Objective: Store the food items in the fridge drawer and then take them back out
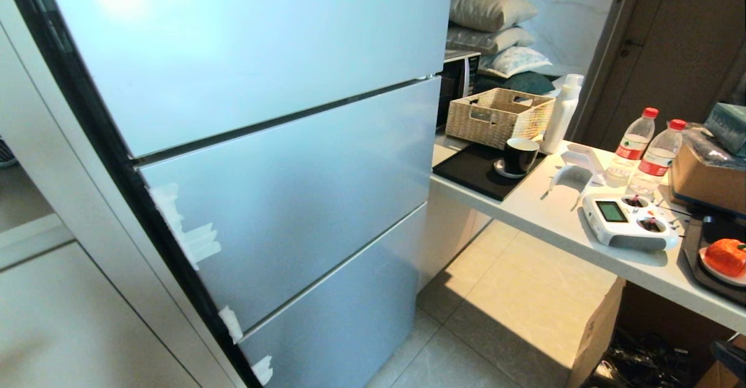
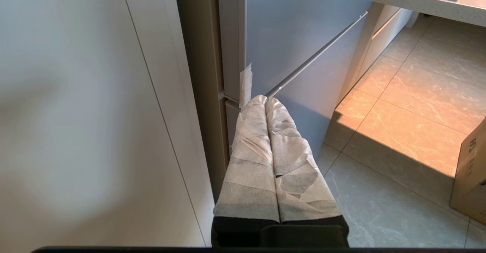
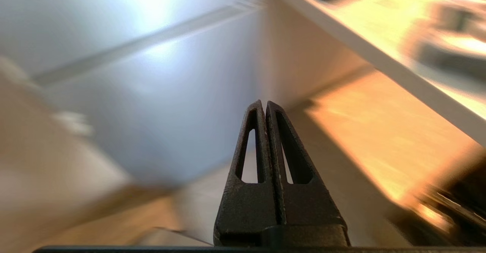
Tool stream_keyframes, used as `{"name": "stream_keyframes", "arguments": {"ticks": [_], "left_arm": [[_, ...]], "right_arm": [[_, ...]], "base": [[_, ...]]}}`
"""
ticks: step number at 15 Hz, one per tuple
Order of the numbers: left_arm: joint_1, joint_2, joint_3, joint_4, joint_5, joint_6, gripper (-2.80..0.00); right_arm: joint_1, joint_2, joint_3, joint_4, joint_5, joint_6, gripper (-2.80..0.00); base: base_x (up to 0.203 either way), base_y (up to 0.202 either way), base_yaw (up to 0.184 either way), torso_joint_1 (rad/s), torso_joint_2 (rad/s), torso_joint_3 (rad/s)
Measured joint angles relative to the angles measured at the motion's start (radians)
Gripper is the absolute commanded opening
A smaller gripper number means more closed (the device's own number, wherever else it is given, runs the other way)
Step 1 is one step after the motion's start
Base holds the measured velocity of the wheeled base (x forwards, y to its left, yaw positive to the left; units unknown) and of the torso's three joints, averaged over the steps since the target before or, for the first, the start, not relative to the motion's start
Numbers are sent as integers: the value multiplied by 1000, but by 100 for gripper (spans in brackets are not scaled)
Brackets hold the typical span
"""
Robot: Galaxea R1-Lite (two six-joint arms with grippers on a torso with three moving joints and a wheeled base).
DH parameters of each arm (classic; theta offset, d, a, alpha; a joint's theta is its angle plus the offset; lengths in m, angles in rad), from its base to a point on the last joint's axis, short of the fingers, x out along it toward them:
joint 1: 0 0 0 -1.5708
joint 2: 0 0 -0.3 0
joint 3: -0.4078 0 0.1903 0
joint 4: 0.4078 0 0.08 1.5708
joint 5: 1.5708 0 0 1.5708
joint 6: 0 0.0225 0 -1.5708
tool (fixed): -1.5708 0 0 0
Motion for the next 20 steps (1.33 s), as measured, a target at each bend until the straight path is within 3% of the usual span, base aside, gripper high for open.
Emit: {"name": "stream_keyframes", "arguments": {"ticks": [2,6,9,20], "left_arm": [[0,0,0,0,0,0,-280],[0,0,0,0,0,0,-280],[0,0,0,0,0,0,-280],[0,0,0,0,-1,12,-280]], "right_arm": [[-85,-184,82,114,-25,-50,-280],[-121,-453,137,244,-71,-133,-280],[-124,-516,145,246,-108,-23,-280],[-125,-540,147,248,-108,-18,-280]], "base": [[0,0,0,0,0,0],[0,0,0,0,0,0],[0,0,0,0,0,0],[0,0,0,0,0,0]]}}
